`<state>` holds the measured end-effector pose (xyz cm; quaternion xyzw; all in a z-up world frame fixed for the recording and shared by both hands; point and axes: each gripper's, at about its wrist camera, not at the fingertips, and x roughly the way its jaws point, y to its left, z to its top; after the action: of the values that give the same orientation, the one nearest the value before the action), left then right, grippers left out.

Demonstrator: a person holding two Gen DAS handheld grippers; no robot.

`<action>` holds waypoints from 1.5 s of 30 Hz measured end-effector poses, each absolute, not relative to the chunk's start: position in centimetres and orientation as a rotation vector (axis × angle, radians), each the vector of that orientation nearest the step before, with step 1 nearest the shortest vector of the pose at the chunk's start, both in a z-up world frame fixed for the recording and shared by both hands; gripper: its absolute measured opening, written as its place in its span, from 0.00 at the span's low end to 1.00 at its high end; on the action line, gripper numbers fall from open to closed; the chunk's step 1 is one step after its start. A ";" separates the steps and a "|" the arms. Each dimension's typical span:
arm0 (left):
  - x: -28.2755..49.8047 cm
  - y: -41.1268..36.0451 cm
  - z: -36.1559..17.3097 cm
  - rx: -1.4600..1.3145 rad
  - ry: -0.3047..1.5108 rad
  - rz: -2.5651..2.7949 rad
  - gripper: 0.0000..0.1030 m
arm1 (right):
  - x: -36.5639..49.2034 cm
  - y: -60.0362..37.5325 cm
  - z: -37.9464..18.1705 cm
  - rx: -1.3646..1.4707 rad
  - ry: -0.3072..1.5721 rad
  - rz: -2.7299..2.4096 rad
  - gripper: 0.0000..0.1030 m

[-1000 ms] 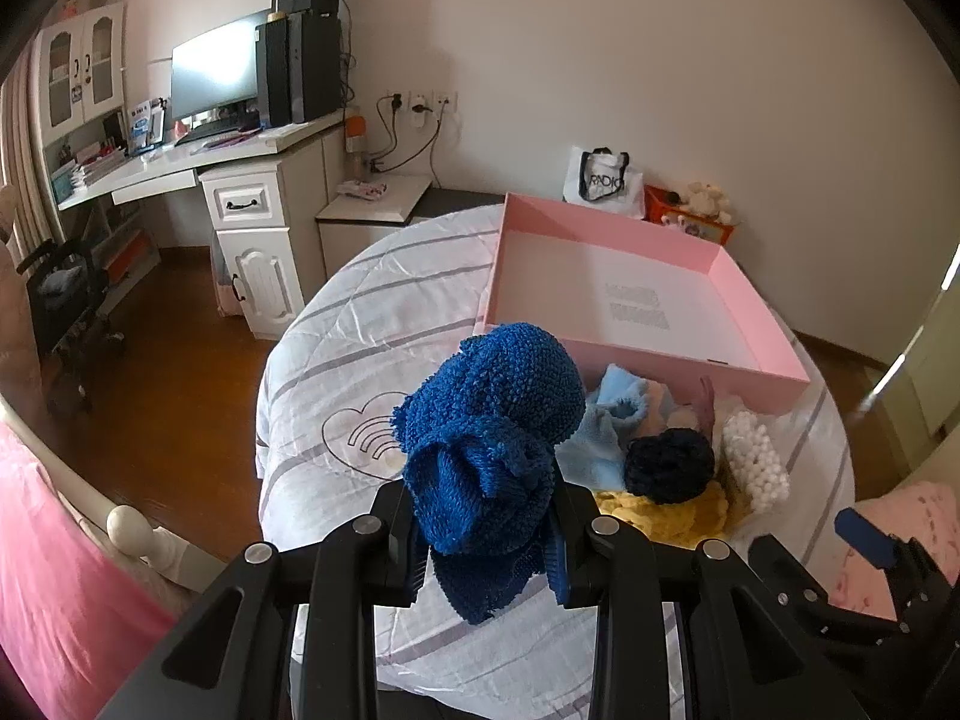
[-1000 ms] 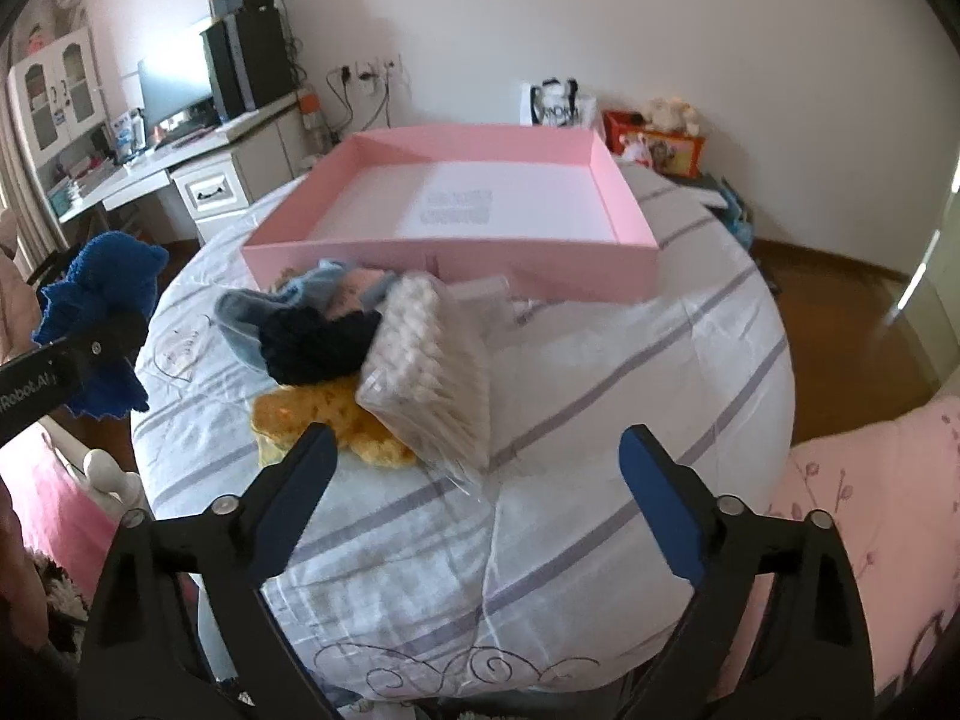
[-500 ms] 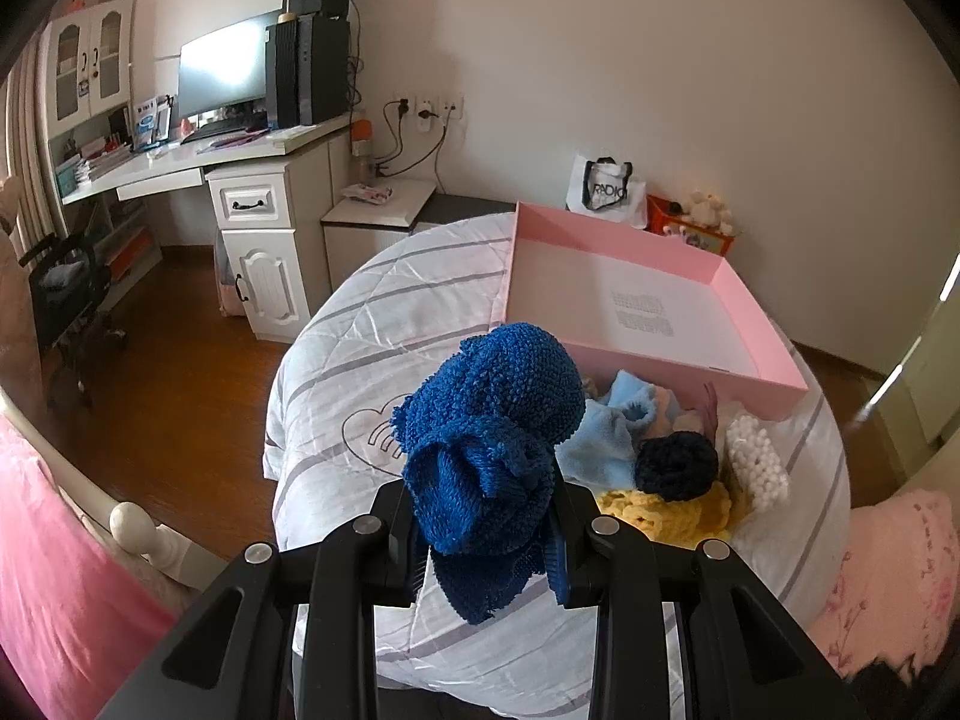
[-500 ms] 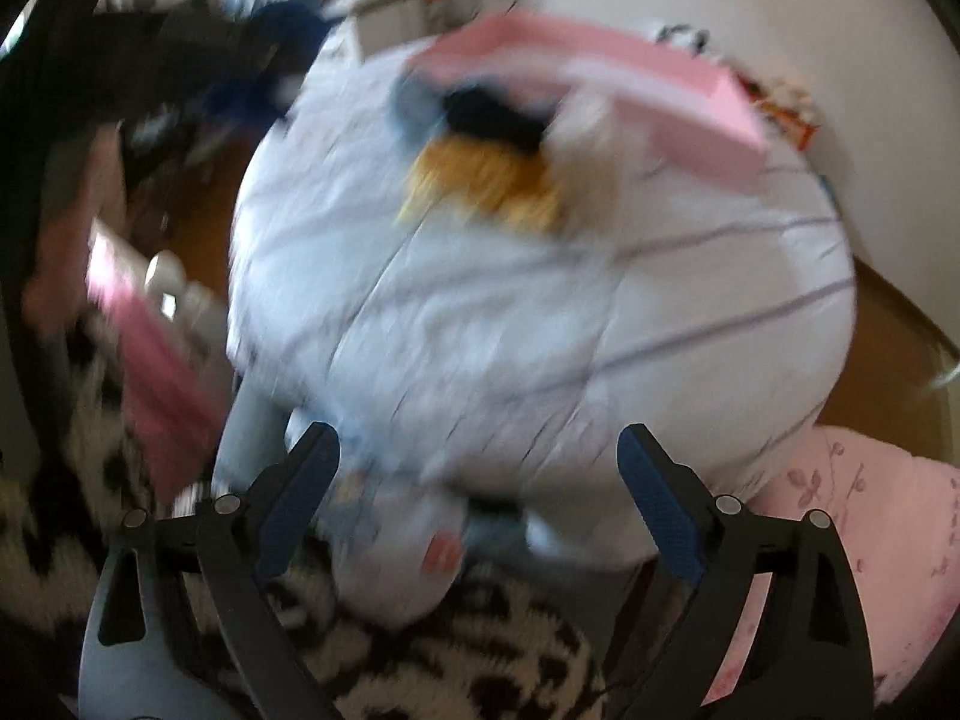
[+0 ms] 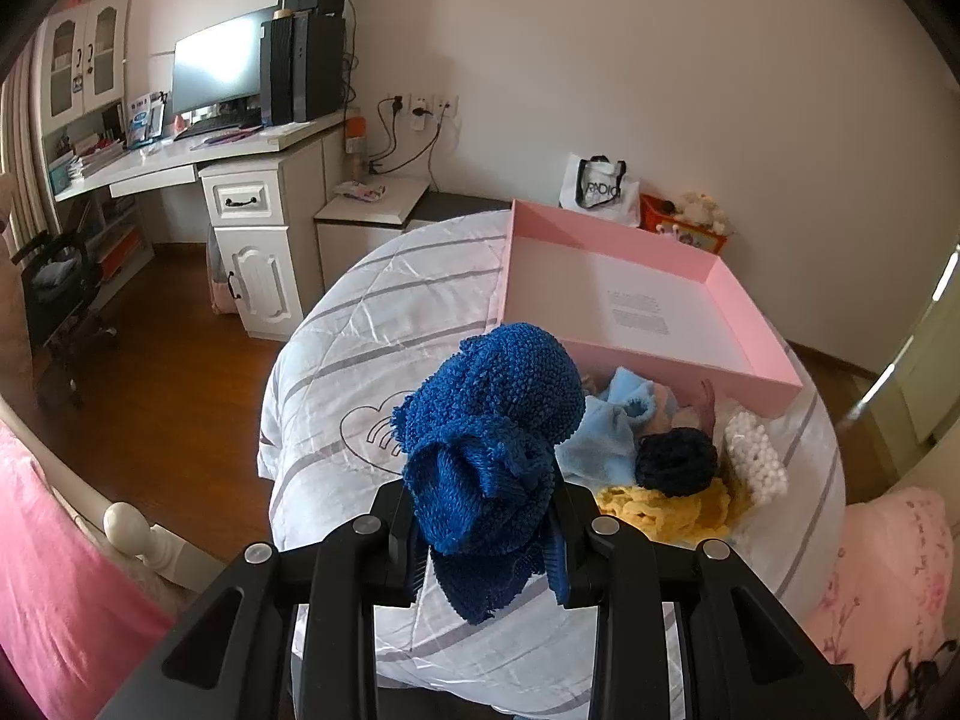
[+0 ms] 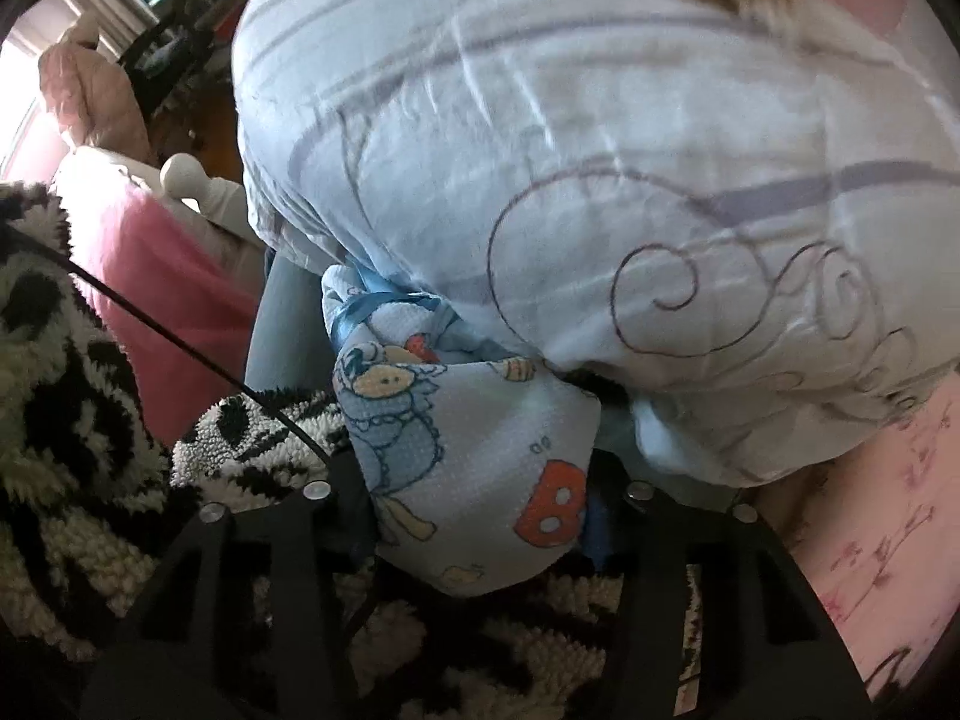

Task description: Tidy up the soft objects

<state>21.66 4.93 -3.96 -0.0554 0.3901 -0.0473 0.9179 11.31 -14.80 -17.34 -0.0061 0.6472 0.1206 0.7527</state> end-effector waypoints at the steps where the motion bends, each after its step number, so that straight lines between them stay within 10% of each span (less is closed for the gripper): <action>1: 21.7 5.0 -3.9 -0.113 0.801 -0.099 0.27 | 11.2 -14.8 -16.9 -0.017 1.399 0.268 0.45; 25: 17.1 1.9 -0.8 -0.052 0.695 -0.133 0.27 | 10.0 -20.4 -1.2 0.054 0.837 0.040 0.45; 45: 22.4 -1.3 -0.6 -0.013 0.713 -0.140 0.27 | 15.7 -23.8 0.3 0.102 0.704 -0.055 0.46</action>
<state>22.39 -1.31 -0.58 -0.0062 0.3487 -0.0685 0.9347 15.74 -23.84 0.32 0.0497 0.3446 -0.0270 0.9370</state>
